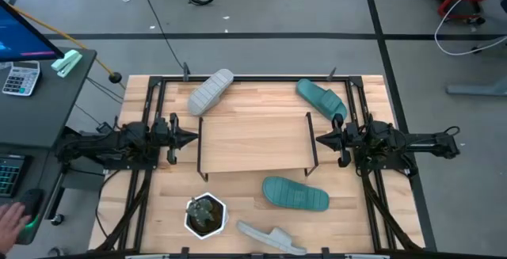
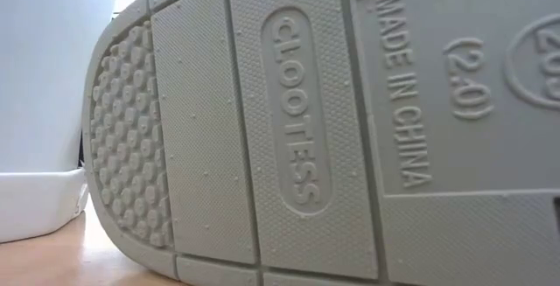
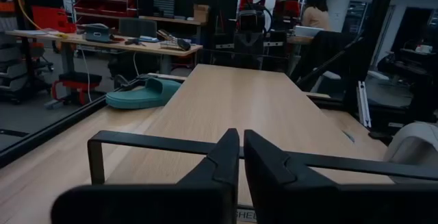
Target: Pick and place slides into the shelf
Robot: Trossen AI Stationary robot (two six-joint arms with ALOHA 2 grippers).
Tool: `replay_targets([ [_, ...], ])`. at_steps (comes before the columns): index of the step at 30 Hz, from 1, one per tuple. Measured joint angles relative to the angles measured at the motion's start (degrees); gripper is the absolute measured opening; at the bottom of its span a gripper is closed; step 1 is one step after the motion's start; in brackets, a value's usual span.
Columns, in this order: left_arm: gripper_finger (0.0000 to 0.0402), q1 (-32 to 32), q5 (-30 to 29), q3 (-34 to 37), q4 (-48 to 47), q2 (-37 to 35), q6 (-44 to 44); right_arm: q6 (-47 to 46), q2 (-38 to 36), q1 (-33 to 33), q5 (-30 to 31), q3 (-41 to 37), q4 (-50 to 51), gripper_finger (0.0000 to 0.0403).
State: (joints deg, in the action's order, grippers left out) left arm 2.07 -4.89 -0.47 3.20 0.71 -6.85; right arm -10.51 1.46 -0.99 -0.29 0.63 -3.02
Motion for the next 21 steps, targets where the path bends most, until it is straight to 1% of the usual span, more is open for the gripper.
replay_targets([
  [3,0.0023,0.00,0.00,-0.01,-0.01,0.02,-0.01,-0.02,-0.01,0.01,-0.01,0.00,0.00,0.0018],
  [12,0.0036,0.00,0.00,-0.02,-0.01,0.02,-0.01,-0.02,0.01,0.00,0.00,0.00,-0.01,0.0018],
  [21,0.0023,0.00,0.02,-0.02,0.00,0.02,0.00,-0.02,-0.01,0.02,0.00,-0.01,0.01,0.0018],
])
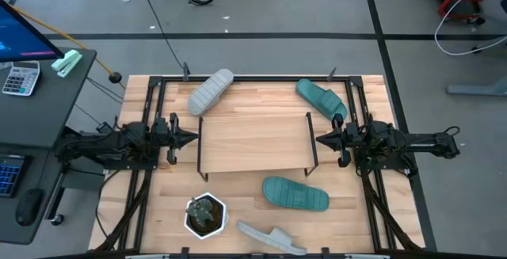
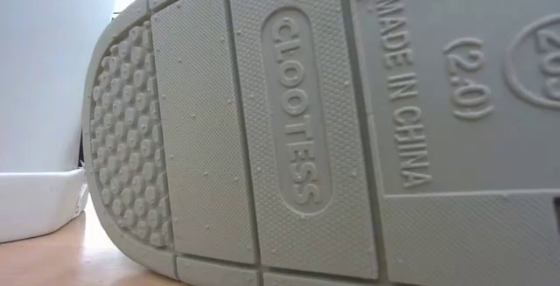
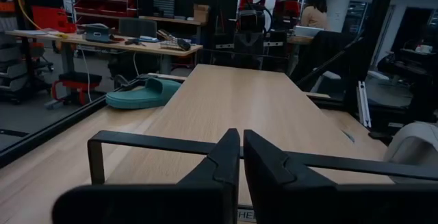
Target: Pick and place slides into the shelf
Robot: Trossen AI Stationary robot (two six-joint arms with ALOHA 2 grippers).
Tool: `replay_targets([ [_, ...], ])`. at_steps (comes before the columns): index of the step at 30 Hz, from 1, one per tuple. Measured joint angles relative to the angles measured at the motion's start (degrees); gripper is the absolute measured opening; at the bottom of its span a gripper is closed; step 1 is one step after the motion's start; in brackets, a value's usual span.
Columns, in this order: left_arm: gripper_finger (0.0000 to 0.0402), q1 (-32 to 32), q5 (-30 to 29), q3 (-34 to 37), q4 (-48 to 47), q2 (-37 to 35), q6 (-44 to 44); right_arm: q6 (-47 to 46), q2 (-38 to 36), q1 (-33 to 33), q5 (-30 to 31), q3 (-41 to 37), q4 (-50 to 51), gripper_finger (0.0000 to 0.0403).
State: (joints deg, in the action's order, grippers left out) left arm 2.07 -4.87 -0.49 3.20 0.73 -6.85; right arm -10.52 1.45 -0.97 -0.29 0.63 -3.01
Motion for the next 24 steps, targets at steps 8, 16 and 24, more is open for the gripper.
replay_targets([
  [8,0.0034,0.02,0.00,0.00,-0.02,-0.02,0.00,0.00,0.00,-0.01,-0.01,0.00,0.00,0.0018],
  [16,0.0029,0.00,0.00,0.02,0.00,-0.02,0.00,0.00,0.01,-0.01,0.02,0.01,0.00,0.0018],
  [24,0.0027,0.01,-0.02,0.00,-0.01,-0.01,-0.01,0.02,0.00,-0.02,-0.01,-0.01,0.00,0.0018],
])
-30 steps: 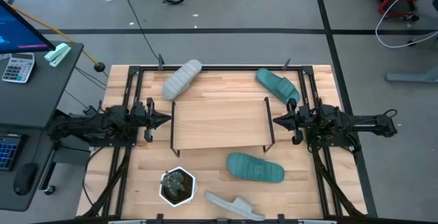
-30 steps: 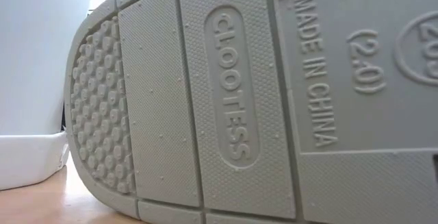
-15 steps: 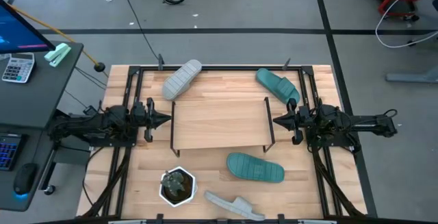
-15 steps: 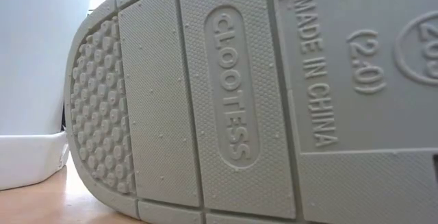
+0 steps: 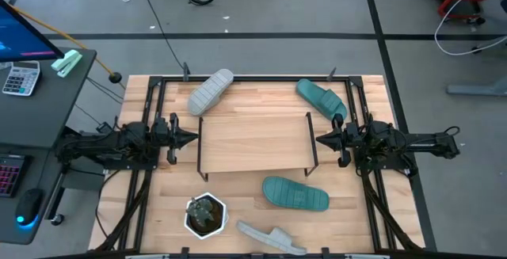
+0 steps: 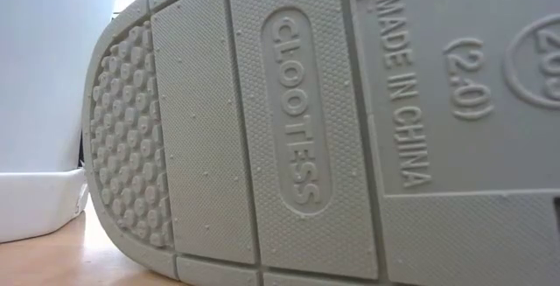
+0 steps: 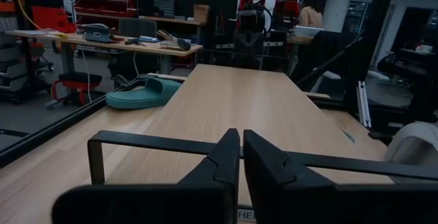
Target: Pick and place slides into the shelf
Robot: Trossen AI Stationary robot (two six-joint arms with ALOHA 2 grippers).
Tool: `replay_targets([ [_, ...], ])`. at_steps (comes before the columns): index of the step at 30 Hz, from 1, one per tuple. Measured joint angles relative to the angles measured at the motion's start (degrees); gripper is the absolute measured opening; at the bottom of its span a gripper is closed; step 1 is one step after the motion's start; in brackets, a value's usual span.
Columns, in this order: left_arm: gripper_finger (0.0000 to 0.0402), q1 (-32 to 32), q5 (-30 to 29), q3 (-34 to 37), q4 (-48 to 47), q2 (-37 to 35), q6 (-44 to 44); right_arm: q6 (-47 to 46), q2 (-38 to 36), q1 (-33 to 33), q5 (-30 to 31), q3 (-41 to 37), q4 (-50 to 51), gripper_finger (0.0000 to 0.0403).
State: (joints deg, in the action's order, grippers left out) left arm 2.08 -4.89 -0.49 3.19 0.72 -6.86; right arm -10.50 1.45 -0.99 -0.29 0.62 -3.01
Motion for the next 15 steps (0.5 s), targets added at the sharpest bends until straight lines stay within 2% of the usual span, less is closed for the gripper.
replay_targets([
  [7,0.0036,0.01,0.00,0.01,0.00,0.00,0.00,-0.02,0.00,0.00,0.00,0.00,-0.02,0.0018],
  [15,0.0024,0.00,0.00,0.01,0.01,0.00,0.01,-0.02,0.02,0.02,0.00,0.00,0.00,0.0018],
])
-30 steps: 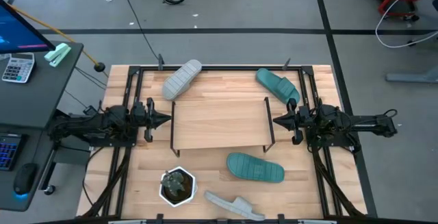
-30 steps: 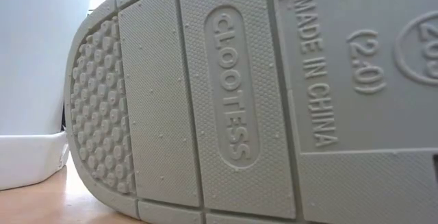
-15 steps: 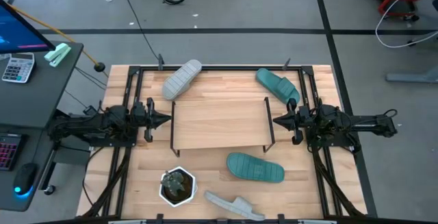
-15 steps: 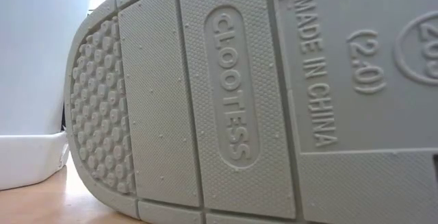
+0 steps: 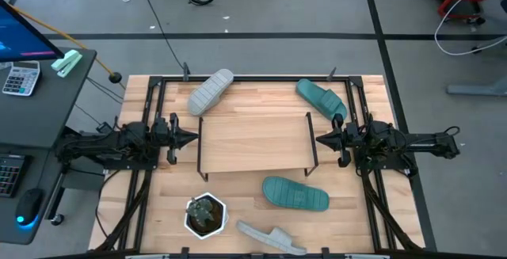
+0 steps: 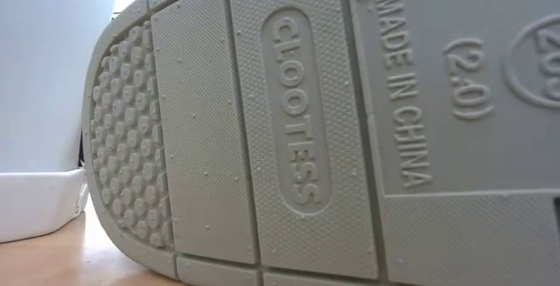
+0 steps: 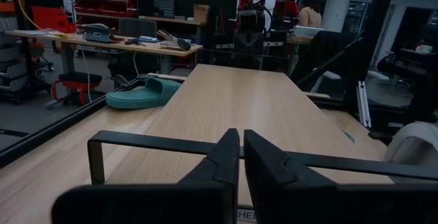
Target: Pick and place slides into the shelf
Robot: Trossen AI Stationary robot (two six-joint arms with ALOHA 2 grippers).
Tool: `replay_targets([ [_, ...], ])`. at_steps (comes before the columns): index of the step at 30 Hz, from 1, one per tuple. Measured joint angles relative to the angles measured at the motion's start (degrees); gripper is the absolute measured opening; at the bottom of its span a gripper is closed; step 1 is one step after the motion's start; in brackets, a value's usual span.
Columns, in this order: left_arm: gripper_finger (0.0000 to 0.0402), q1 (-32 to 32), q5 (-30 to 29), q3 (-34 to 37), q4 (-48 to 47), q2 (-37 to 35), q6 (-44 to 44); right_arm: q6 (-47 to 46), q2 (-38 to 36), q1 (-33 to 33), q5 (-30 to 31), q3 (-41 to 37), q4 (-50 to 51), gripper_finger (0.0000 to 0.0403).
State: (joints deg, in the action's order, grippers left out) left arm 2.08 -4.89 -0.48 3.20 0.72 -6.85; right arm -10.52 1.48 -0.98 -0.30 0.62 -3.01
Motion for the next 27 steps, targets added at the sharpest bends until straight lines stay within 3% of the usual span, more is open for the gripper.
replay_targets([
  [27,0.0032,-0.01,0.00,-0.01,0.00,0.01,-0.02,0.00,-0.01,0.00,0.01,0.01,-0.01,0.0018],
])
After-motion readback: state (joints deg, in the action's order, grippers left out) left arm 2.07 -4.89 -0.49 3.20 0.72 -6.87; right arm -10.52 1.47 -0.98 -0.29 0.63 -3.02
